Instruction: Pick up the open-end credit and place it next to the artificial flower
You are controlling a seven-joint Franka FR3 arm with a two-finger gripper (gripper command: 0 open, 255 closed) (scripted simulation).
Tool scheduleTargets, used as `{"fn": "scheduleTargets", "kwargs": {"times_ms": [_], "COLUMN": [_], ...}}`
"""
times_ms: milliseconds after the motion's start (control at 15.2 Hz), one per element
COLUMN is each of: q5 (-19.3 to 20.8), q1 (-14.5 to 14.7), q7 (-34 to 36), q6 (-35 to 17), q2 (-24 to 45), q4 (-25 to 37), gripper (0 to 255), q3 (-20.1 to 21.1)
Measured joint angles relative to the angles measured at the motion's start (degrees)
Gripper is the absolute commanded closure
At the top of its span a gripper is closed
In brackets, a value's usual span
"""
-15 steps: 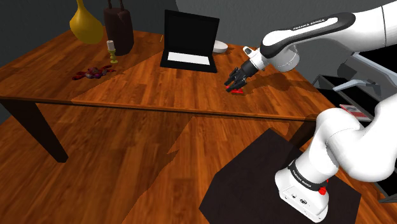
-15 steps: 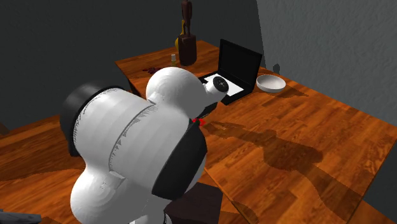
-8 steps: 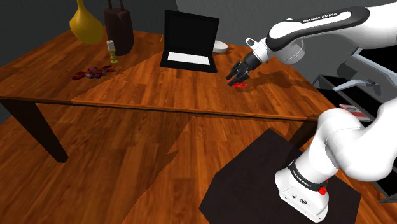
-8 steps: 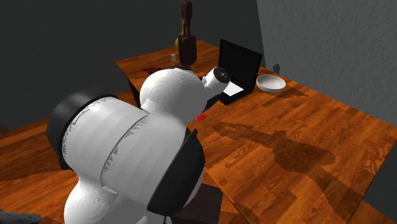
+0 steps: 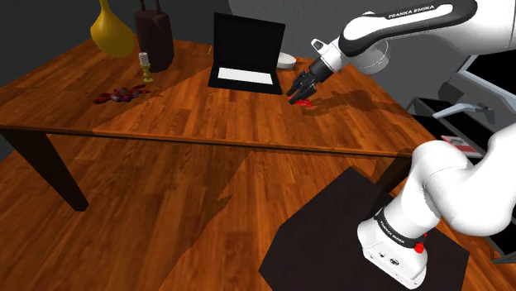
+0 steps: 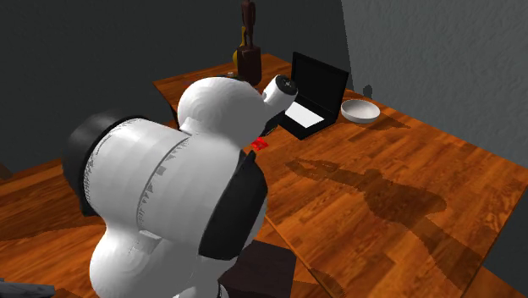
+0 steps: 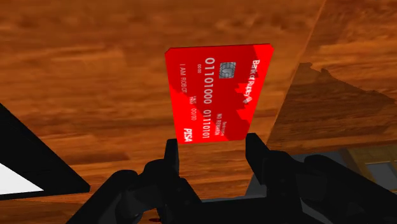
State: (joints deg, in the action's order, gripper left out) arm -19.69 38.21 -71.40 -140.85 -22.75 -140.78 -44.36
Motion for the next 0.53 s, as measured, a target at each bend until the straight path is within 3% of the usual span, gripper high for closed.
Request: {"fn": "scheduleTargets", "kwargs": {"times_ms": [264, 528], "q5": [-6.57, -13.36], "q1": [6.55, 11.18], "q7": [-0.55, -1.21], "q6": [-1.77, -1.03], "q2": [7.60, 15.59], "q4": [5.10, 11.72], "gripper": [255, 255], "q3": [-1.31, -2.20]}}
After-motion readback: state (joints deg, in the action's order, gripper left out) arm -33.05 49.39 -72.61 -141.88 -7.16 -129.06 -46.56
